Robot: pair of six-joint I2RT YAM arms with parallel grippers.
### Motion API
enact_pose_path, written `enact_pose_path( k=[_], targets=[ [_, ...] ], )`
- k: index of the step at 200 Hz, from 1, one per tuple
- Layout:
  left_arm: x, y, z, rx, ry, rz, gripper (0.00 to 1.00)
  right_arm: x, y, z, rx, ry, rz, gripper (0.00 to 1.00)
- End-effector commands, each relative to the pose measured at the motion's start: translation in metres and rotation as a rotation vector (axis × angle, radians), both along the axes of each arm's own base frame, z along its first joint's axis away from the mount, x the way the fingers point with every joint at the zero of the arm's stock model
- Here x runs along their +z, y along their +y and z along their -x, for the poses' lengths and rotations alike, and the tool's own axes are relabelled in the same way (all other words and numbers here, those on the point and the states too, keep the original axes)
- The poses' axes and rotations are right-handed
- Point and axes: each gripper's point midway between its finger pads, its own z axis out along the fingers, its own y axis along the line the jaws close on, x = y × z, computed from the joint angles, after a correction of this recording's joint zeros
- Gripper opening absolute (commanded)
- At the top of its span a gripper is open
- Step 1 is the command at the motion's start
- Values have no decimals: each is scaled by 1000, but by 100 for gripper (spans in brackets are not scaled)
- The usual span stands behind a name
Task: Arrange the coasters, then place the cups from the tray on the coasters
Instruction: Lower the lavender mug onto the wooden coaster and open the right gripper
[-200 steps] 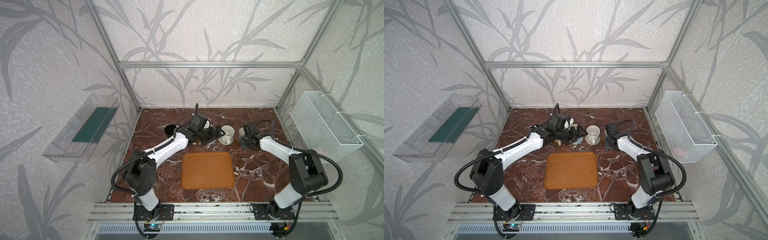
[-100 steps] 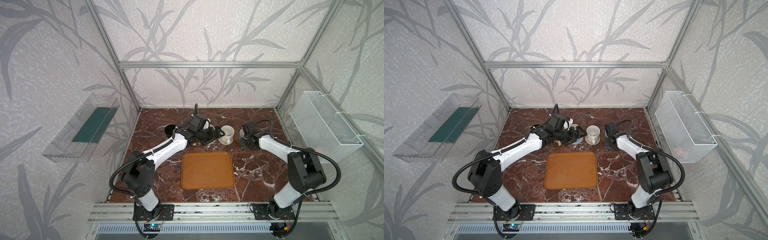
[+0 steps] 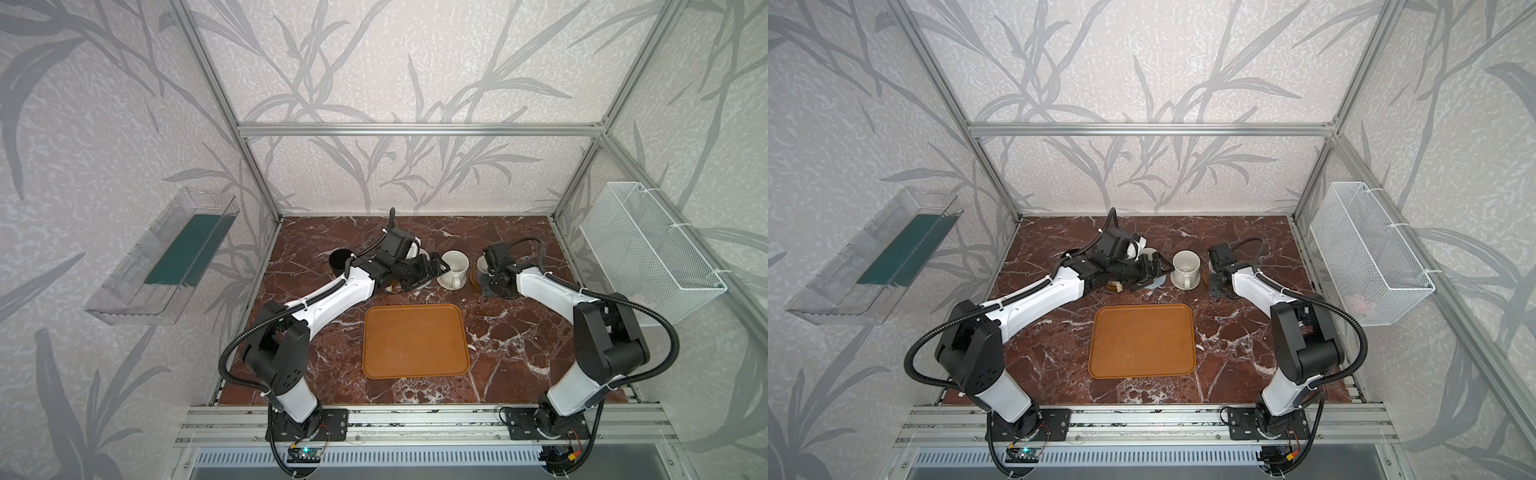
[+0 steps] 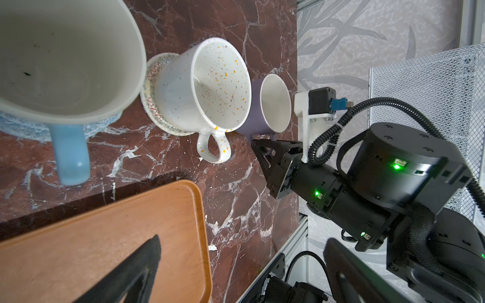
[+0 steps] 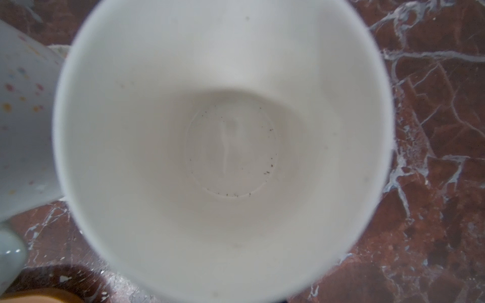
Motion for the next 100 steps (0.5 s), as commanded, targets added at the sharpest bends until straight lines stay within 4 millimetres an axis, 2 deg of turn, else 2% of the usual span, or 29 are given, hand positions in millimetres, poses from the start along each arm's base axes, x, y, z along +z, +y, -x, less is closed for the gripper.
enact_pose_path(
  k=[1,9,100],
  targets=[
    [13,0,4,-6,-20,29,99,5,-5,-7,-7,-3,21,18],
    [14,0,4,-5,-21,29,99,-6,-4,-6,-6,27,22,19],
    [10,2,5,4,-20,31,99,-18,-4,-9,-6,58,-10,23]
  ],
)
